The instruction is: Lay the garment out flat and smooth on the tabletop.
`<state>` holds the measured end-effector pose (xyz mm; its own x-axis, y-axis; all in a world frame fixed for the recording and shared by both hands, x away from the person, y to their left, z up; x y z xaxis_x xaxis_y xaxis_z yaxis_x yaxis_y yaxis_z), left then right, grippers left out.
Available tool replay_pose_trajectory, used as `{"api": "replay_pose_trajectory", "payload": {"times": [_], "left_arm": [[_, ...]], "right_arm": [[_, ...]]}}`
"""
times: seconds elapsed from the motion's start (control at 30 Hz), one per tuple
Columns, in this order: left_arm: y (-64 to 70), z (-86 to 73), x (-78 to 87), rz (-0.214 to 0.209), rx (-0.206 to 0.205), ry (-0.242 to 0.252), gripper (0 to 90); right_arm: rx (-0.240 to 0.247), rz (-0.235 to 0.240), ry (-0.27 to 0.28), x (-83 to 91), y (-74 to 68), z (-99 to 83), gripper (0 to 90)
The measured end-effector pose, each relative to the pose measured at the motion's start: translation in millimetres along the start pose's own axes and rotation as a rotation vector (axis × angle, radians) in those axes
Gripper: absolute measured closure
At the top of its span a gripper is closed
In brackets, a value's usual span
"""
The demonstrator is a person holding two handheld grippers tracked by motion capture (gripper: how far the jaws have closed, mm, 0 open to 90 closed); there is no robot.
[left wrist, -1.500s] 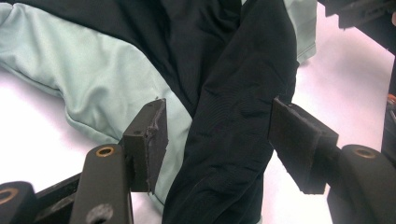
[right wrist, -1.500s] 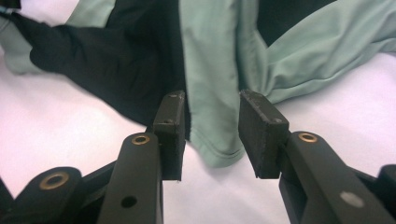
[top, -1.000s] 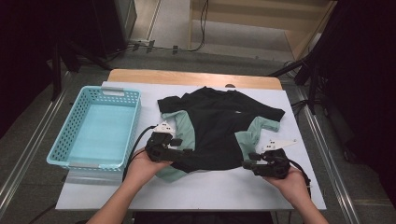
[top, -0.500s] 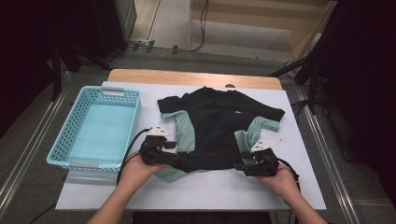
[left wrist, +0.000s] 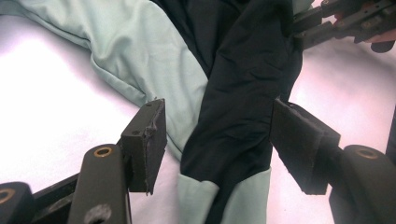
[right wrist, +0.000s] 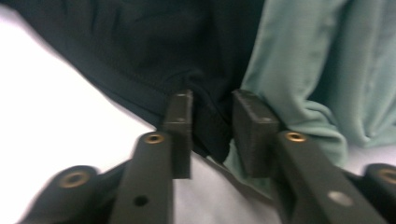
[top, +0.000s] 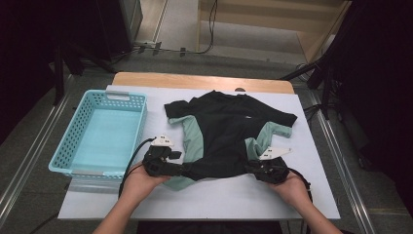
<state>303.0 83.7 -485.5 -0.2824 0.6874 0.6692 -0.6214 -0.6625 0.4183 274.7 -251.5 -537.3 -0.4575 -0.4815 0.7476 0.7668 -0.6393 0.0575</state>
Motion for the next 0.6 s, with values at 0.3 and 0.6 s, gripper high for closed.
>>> {"api": "replay_pose_trajectory", "payload": {"times": [0.3, 0.6], "left_arm": [[-2.1, 0.9, 0.1, 0.001, 0.004, 0.003, 38.0], [-3.3, 2.2, 1.7, -0.003, 0.004, 0.011, 38.0]], "right_arm": [[-0.143, 0.081, -0.061, 3.1, 8.1, 4.1, 82.7], [-0.193, 0.139, -0.115, 28.7, -3.7, 2.0, 82.7]]}}
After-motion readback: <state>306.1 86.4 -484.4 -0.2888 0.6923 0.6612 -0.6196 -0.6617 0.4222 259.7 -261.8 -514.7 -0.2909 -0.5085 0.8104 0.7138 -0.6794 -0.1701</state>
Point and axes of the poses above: each handheld gripper's, and its own axes: x roughly backward along the jaws, z roughly out of its top, y roughly to its right, the point moved 3 cm from there along -x, roughly forward along the jaws, and after that the axes turned 12 degrees about x, right-handed, at the moved point
